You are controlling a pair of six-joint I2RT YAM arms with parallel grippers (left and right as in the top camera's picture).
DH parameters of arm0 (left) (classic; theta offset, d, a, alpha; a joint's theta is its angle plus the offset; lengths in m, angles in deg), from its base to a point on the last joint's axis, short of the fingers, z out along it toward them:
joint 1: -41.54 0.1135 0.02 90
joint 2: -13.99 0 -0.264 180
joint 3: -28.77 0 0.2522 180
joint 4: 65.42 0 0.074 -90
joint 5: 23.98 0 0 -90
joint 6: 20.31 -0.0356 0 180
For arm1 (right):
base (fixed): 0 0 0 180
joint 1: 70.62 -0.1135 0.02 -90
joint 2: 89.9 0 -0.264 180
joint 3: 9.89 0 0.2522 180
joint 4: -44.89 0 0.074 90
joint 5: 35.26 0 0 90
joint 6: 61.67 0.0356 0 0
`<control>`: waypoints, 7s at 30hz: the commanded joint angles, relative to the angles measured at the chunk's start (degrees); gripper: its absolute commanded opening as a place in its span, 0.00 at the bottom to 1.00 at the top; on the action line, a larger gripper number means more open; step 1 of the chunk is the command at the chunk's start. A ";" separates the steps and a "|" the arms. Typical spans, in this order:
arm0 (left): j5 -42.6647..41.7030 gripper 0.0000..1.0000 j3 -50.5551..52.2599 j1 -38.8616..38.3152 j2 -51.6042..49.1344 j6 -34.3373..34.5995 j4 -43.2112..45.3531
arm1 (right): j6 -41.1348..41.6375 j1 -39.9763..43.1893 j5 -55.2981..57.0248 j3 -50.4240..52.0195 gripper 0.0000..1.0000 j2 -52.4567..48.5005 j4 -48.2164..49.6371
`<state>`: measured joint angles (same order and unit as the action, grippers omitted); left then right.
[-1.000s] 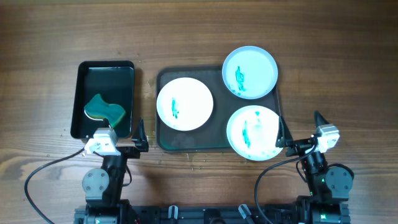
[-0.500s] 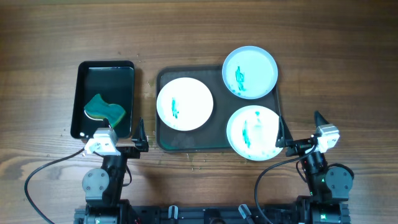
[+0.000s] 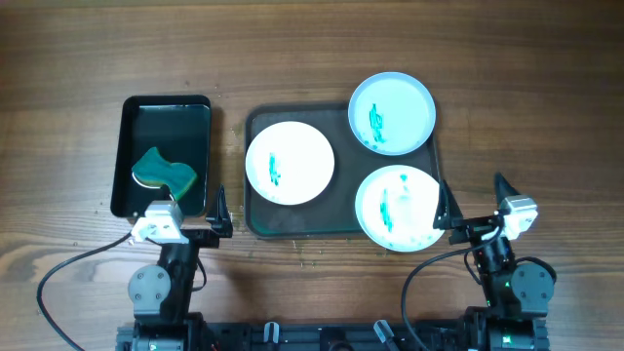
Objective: Clean dirty plates on tray and stack at the side
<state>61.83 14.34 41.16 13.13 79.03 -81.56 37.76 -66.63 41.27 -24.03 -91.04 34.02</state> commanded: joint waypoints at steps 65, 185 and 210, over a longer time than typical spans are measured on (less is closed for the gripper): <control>10.08 1.00 -70.79 2.54 -84.48 11.06 -53.83 | 28.39 -36.37 5.79 -76.74 0.05 -115.67 -37.38; -11.02 0.04 -72.43 -16.50 -107.65 6.60 -40.63 | 22.05 -32.57 -0.22 -79.89 0.04 -116.41 -42.84; 12.72 0.04 -77.46 -19.39 -112.39 19.69 -49.81 | 22.71 -32.57 -5.92 -79.76 0.04 -118.66 -41.27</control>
<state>74.40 -62.11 22.06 -98.58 103.38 -132.92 60.38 -99.22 36.06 -103.30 -208.22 -7.13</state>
